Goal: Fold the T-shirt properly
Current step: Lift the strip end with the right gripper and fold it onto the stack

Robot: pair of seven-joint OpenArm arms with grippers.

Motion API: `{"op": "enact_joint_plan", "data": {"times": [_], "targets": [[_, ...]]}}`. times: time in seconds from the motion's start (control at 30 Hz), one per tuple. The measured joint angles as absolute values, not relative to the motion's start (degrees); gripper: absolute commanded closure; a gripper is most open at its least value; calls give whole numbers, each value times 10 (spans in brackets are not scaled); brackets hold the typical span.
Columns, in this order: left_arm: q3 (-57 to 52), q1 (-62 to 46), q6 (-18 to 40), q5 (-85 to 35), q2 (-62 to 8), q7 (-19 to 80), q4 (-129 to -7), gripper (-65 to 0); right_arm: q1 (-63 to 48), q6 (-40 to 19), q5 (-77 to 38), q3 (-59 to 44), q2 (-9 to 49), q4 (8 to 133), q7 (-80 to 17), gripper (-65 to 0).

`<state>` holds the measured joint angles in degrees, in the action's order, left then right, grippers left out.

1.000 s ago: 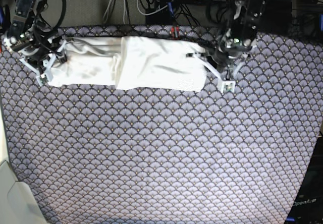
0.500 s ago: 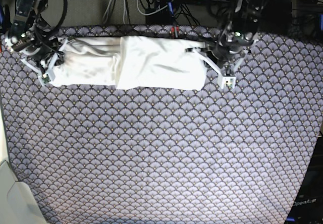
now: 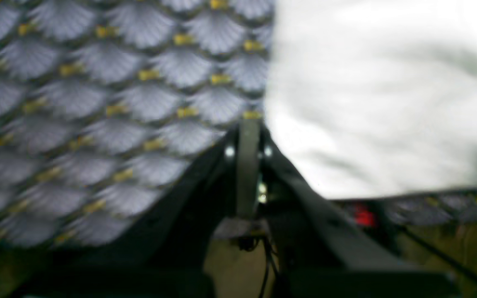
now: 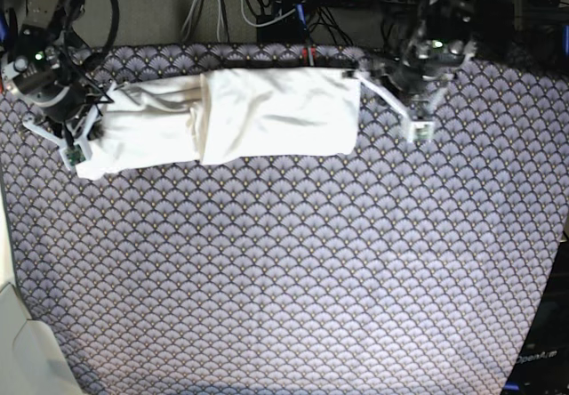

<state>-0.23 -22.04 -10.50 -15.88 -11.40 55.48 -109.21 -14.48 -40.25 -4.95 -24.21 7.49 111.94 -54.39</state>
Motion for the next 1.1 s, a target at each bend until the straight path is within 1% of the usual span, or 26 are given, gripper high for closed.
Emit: {"op": "enact_joint_plan", "data": {"times": [0.1,0.27,0.37,0.63,0.7,0.83,1.0,1.1], "targets": [[-67,-233,-107,-154,-113,556,-1107,-4,-155,-402,-53,-232,68,1133,-541,0],[-174,-246,-105,-157,-113,555,-1111,-4,-167,-402,-56,-169,65,1148,-539,0],[-211,-263,-105,-155,-115,555,-1111,-4,-167,-402,-53,-152,42,1152,-538,0],[-262,-281,-103,-151,-115,555,-1111,-4,-146,-402,-54,-81,-5,1157,-527,0],[-269,-281,-103,-153,-116,555,-1111,-4,-139,-402,-51,-69,-10,1157,-531,0],[-276,-281,-103,-153,-121,555,-1111,-4,-131,-402,-52,-63,-40,1160,-528,0],[-276,-279,-103,-151,-138,555,-1112,-4,-136,-401,-49,-58,-38,1160,-530,0],[-276,-277,-102,-153,-136,555,-1112,-4,-146,-400,-49,-15,-38,1160,-529,0]]}}
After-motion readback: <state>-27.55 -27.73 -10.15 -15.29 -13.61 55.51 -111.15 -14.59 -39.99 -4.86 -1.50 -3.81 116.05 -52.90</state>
